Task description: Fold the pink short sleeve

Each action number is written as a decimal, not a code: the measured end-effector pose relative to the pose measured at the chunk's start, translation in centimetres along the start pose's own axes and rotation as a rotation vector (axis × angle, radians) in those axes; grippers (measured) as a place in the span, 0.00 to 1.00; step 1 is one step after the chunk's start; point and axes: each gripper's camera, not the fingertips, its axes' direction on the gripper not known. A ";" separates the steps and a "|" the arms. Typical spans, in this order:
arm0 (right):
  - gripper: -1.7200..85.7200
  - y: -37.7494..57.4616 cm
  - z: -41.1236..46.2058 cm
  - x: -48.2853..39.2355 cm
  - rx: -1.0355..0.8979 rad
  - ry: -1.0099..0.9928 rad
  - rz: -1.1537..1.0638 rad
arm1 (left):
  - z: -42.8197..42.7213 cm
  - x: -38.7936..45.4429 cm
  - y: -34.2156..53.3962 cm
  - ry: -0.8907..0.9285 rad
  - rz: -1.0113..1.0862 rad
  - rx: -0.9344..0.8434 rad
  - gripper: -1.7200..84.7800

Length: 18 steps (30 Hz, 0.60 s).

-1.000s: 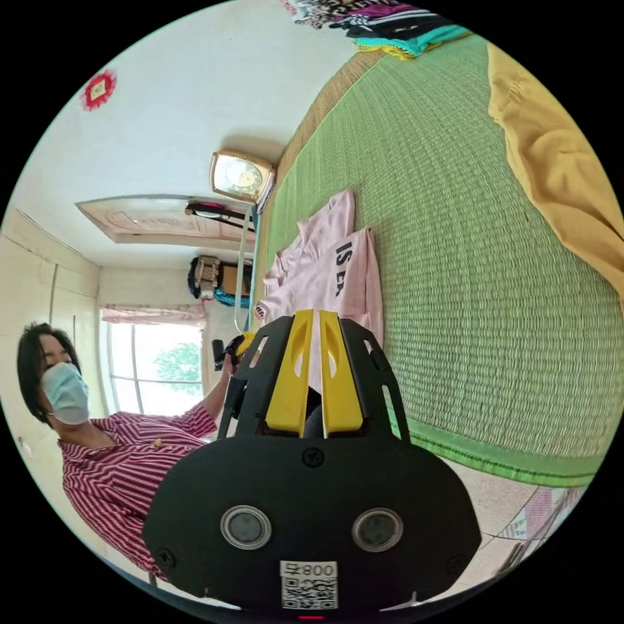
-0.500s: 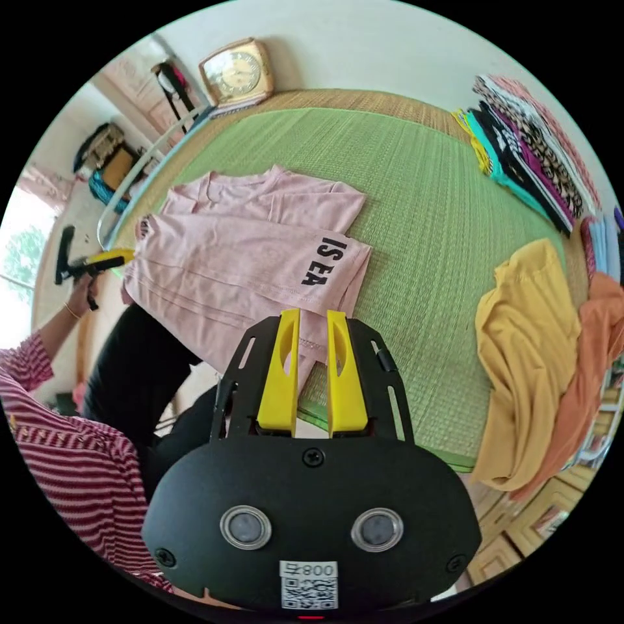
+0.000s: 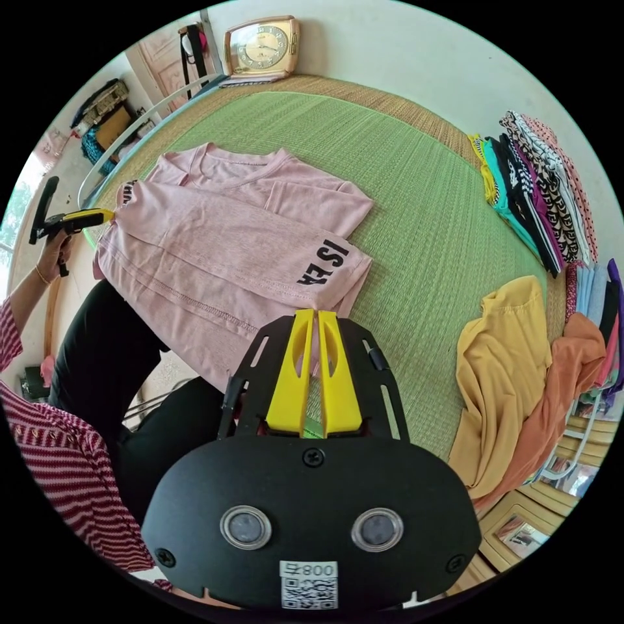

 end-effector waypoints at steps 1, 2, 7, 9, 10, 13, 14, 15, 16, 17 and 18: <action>0.03 0.0 -0.2 0.1 0.006 -0.011 -0.001 | -0.3 0.1 0.0 0.005 0.003 0.007 0.03; 0.03 -0.1 -0.7 0.3 0.017 -0.022 0.000 | -0.8 0.4 0.0 0.006 0.009 0.023 0.03; 0.03 -0.8 -2.5 1.9 0.069 -0.071 0.011 | -2.9 1.0 -0.6 0.009 0.029 0.076 0.03; 0.03 -1.3 -3.1 2.6 0.089 -0.078 0.015 | -3.6 0.9 -1.3 0.022 0.027 0.098 0.03; 0.03 -1.7 -3.5 3.2 0.096 -0.087 0.017 | -3.8 0.8 -1.5 0.021 0.026 0.101 0.03; 0.02 -2.9 -4.1 4.8 0.115 -0.110 0.028 | -4.5 0.6 -2.6 0.010 0.022 0.124 0.03; 0.02 -3.5 -4.3 5.5 0.120 -0.112 0.034 | -4.7 0.5 -3.2 0.010 0.020 0.129 0.03; 0.02 -3.8 -4.5 5.9 0.123 -0.110 0.037 | -5.0 0.5 -3.7 0.010 0.019 0.139 0.03; 0.02 -4.4 -4.6 6.6 0.127 -0.107 0.041 | -5.1 0.5 -4.0 0.011 0.019 0.144 0.03; 0.02 -5.1 -4.7 7.4 0.131 -0.106 0.047 | -5.2 0.4 -4.7 0.011 0.020 0.147 0.03; 0.02 -5.4 -4.8 7.8 0.132 -0.107 0.050 | -5.3 0.4 -5.3 0.007 0.021 0.147 0.03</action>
